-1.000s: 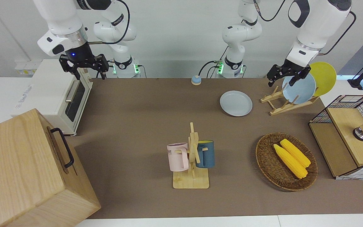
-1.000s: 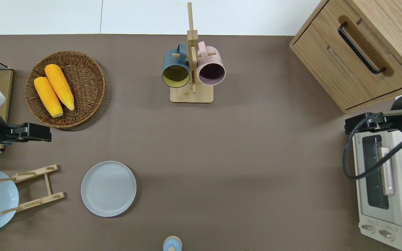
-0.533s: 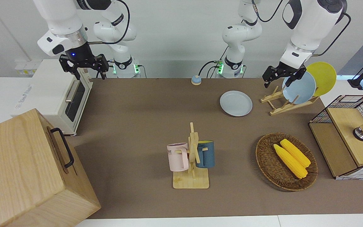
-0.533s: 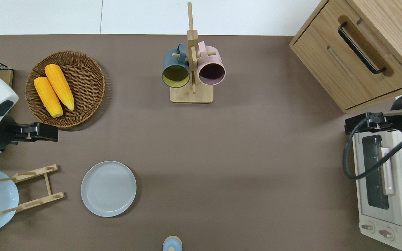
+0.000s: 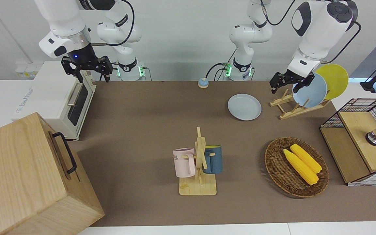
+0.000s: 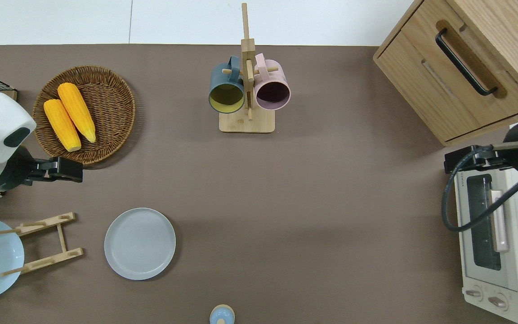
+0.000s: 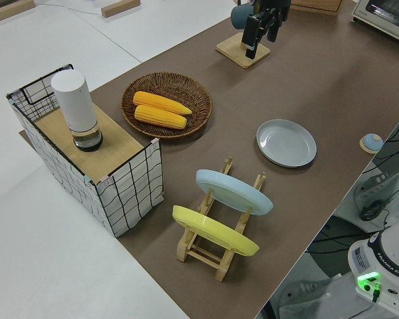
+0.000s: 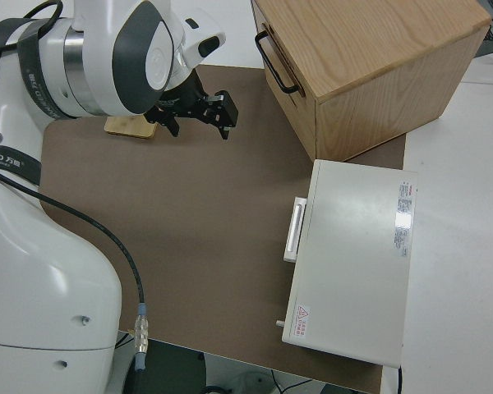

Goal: Pick gray plate from low plate rack and place it on table with left arm

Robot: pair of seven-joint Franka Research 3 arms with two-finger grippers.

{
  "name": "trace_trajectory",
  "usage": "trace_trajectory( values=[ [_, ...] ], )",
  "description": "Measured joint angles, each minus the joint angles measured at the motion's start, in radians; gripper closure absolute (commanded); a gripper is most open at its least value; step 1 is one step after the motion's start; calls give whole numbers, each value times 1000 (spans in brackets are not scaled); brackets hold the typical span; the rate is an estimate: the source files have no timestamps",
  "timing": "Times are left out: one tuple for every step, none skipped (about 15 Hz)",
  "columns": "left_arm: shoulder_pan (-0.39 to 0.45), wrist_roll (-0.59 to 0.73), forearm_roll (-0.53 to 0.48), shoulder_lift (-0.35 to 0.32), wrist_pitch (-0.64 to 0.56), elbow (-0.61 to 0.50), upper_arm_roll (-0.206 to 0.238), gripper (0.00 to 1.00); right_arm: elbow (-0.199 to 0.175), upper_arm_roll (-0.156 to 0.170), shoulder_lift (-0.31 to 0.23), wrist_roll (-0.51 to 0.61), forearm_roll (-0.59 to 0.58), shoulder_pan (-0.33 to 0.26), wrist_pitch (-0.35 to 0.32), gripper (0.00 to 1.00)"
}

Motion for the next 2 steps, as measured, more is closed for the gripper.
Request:
trace_trajectory(
  values=[
    [0,0,0,0,0,0,1,0,0,0,0,0,0,0,0,17],
    [0,0,0,0,0,0,1,0,0,0,0,0,0,0,0,17]
  ],
)
